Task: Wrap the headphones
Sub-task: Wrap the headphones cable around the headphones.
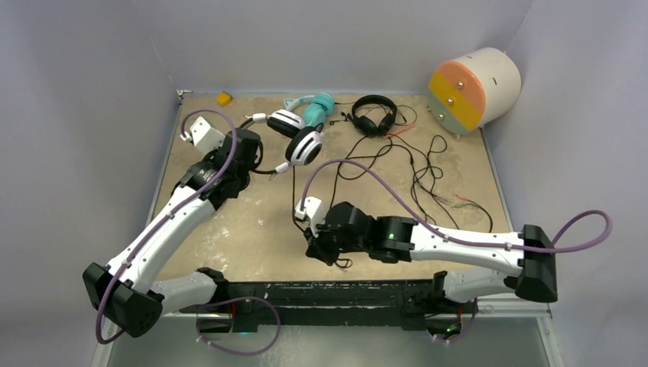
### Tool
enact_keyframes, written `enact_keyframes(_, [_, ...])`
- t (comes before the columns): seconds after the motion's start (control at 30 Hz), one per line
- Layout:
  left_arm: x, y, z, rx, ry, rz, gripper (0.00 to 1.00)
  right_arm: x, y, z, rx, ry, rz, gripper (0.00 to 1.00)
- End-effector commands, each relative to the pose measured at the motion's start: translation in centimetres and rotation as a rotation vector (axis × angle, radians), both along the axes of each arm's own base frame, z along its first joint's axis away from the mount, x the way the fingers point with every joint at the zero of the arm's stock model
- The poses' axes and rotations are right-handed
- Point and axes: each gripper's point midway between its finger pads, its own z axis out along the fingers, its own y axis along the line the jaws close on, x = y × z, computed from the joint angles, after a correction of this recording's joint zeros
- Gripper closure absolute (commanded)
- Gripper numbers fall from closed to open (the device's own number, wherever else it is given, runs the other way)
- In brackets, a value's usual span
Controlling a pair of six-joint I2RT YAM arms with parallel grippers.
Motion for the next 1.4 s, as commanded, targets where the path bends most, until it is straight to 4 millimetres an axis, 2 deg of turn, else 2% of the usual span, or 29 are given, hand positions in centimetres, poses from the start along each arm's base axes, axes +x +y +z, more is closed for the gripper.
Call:
enact_keyframes(0.0, [2.6, 1.1, 3.8, 0.041, -0.142, 0.099, 1.0, -0.7, -2.1, 1.8, -0.016, -0.071, 0.039, 1.0])
enact_keyframes(0.13, [3.5, 0.9, 2.1, 0.162, -0.055, 0.054, 1.0, -0.6, -3.9, 3.4, -0.034, -0.089, 0.016, 1.0])
enact_keyframes(0.3, [4.1, 0.2, -1.1, 0.273, 0.072, 0.004, 1.0, 1.8, -5.2, 5.2, -0.092, -0.201, -0.058, 1.0])
enact_keyframes(0.43, [3.6, 0.5, -2.7, 0.304, 0.119, 0.028, 1.0, 3.0, -6.2, 3.9, -0.231, -0.206, -0.073, 1.0])
enact_keyframes(0.53, [3.5, 1.2, -2.8, 0.341, 0.118, 0.056, 1.0, 2.9, -6.8, 2.6, -0.326, -0.191, -0.042, 1.0])
enact_keyframes(0.6, [3.5, 1.4, -3.1, 0.373, 0.128, 0.06, 1.0, 4.2, -7.6, 2.4, -0.372, -0.225, -0.102, 1.0])
enact_keyframes(0.77, [3.7, 0.4, -5.1, 0.369, 0.178, 0.041, 1.0, 4.8, -6.2, 5.5, -0.253, -0.241, -0.077, 1.0])
enact_keyframes(0.9, [4.3, -1.4, -6.4, 0.31, 0.183, -0.039, 1.0, 4.7, -5.3, 7.5, -0.222, -0.262, -0.037, 1.0])
enact_keyframes(1.03, [4.9, -3.7, -6.8, 0.191, 0.16, -0.132, 1.0, 3.9, -4.2, 8.6, -0.18, -0.236, 0.016, 1.0])
enact_keyframes(1.2, [5.6, -6.9, -5.4, 0.043, 0.114, -0.253, 1.0, 3.4, -3.2, 9.6, -0.137, -0.25, 0.077, 1.0])
enact_keyframes(1.37, [5.2, -10.0, -4.1, -0.09, 0.132, -0.369, 1.0, 3.4, -2.7, 10.4, -0.11, -0.259, 0.091, 1.0])
